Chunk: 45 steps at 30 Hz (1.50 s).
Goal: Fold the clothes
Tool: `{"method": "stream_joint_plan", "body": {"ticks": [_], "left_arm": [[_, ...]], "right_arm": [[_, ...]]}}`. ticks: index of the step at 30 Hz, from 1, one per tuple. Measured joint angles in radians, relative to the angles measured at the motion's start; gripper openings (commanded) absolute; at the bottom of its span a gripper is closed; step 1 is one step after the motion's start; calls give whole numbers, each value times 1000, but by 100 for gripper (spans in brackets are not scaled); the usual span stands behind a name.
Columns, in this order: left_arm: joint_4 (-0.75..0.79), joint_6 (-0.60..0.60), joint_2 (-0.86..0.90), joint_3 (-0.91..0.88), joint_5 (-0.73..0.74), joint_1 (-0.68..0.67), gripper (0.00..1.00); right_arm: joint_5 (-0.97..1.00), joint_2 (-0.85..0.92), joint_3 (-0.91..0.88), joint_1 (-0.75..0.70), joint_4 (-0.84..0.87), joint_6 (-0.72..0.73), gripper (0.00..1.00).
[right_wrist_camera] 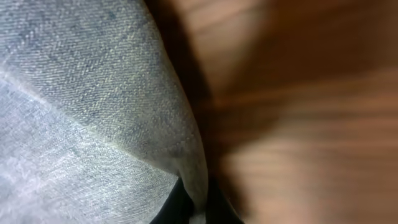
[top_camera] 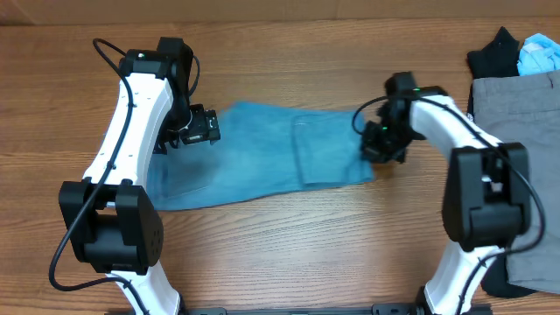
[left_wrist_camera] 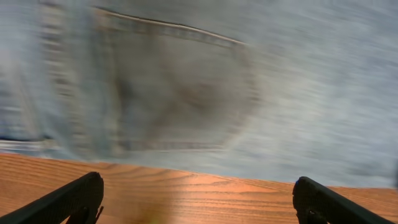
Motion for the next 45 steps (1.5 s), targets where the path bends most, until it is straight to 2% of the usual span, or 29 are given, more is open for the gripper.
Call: {"method": "stream_joint_plan", "body": {"ticks": [5,10,15,25,27,30,33,37,42,45], "left_arm": [[0,0,0,0,0,0,100],[0,0,0,0,0,0,100],[0,0,0,0,0,0,100],[0,0,0,0,0,0,100],[0,0,0,0,1,0,100],[0,0,0,0,0,0,100],[0,0,0,0,1,0,100],[-1,0,0,0,0,0,100],[-2,0,0,-1,1,0,100],[-2,0,0,-2,1,0,100]], "right_arm": [[126,-161,-3,-23,-35,17,4],[173,-301,18,28,-57,25,4],[234,-319,30,159,-48,69,4],[294,-314,30,428,78,193,4],[294,-302,30,457,93,209,10],[282,-262,30,489,126,223,25],[251,-209,30,517,169,236,49],[219,-162,31,561,201,236,70],[195,-159,67,563,127,239,81],[190,-159,148,511,61,237,83]]}}
